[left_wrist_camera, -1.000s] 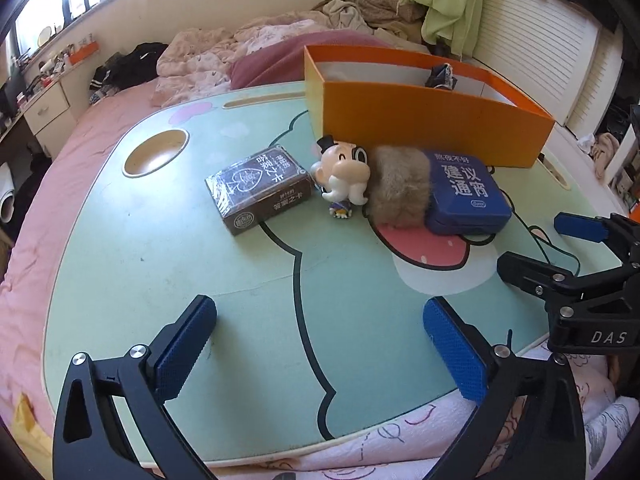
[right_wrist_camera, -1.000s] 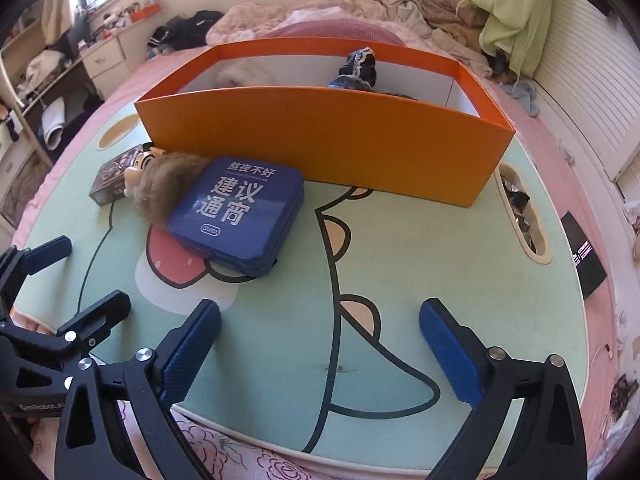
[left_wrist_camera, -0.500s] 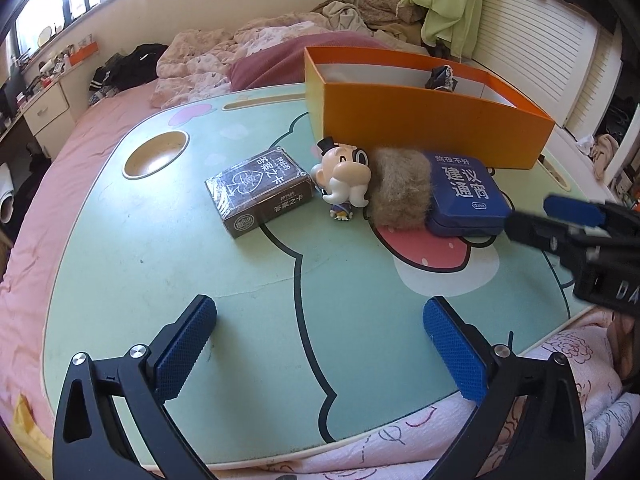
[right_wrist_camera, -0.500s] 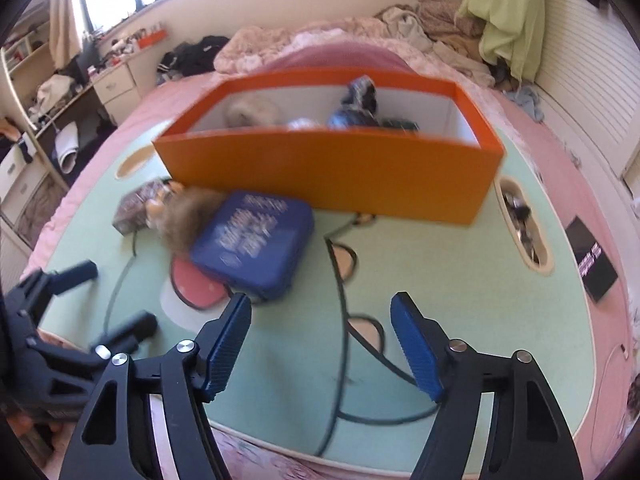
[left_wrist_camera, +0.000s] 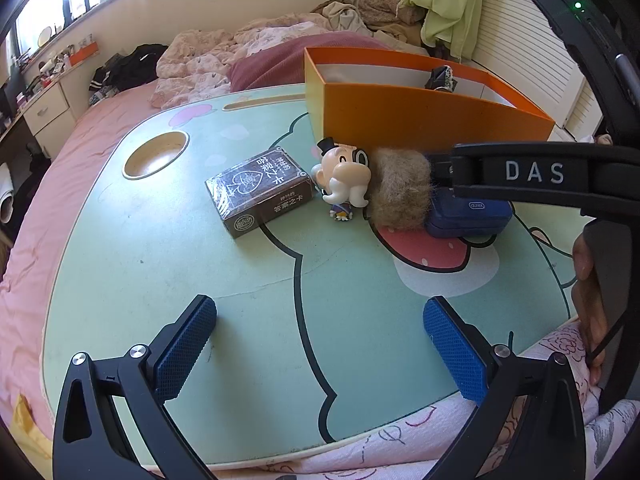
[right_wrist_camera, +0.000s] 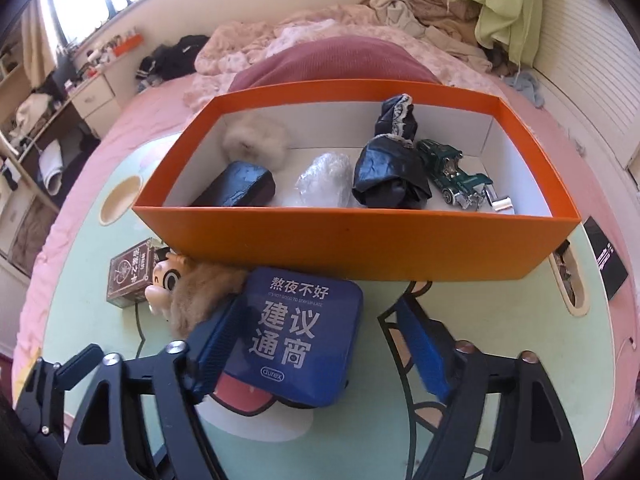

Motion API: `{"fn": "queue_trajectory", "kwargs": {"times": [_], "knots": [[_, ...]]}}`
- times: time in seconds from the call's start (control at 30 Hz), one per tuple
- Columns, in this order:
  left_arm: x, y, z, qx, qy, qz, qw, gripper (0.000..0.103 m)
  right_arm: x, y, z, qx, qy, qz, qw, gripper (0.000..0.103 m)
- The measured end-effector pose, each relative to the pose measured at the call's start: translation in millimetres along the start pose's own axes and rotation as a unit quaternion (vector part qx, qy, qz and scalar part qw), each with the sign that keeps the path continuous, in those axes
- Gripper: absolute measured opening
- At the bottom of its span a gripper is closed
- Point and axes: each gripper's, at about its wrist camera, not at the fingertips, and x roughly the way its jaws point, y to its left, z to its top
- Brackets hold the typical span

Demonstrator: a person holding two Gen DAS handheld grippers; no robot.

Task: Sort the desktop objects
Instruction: 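Grasp the blue Durex box with the right gripper, then grasp the brown card box with the left gripper while the right holds the blue box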

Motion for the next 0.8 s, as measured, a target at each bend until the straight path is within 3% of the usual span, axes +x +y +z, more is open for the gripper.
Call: {"fn": "queue_trajectory", "kwargs": {"times": [0.07,0.17,0.23,0.27,0.43,0.5,0.63,0.73,0.8], "knots": [[0,0,0,0.000,0.000,0.000,1.0000,0.103,11,3,-2,-0.007,0.028,0.009,1.000,0.089],[0,0,1,0.000,0.000,0.000,1.0000,0.103,16,17,-6,-0.055,0.023,-0.031,0.998,0.090],[-1,-1,1,-0.001,-0.001,0.000,1.0000,0.103,13,15,-7,-0.048,0.017,-0.032,0.998,0.080],[-2,0,1,-0.003,-0.002,-0.001,1.0000,0.103,10,11,-8,-0.042,0.010,-0.035,0.998,0.066],[-21,24,0,-0.052,-0.037,-0.060,0.9961,0.103,-2,-19,-21,-0.006,-0.007,-0.039,0.999,0.066],[-33,37,2,-0.066,-0.065,-0.050,0.9944,0.103,-12,-38,-27,0.030,-0.022,-0.007,0.999,0.065],[-36,50,15,-0.065,-0.076,0.012,0.9949,0.103,-33,-62,-33,0.075,-0.065,0.040,0.994,0.065],[-30,54,26,-0.053,-0.073,-0.007,0.9959,0.103,-48,-60,-33,0.069,-0.099,0.061,0.991,0.065],[-19,50,41,-0.010,-0.061,-0.022,0.9979,0.103,-51,-54,-31,0.054,-0.104,0.069,0.991,0.065]]}}
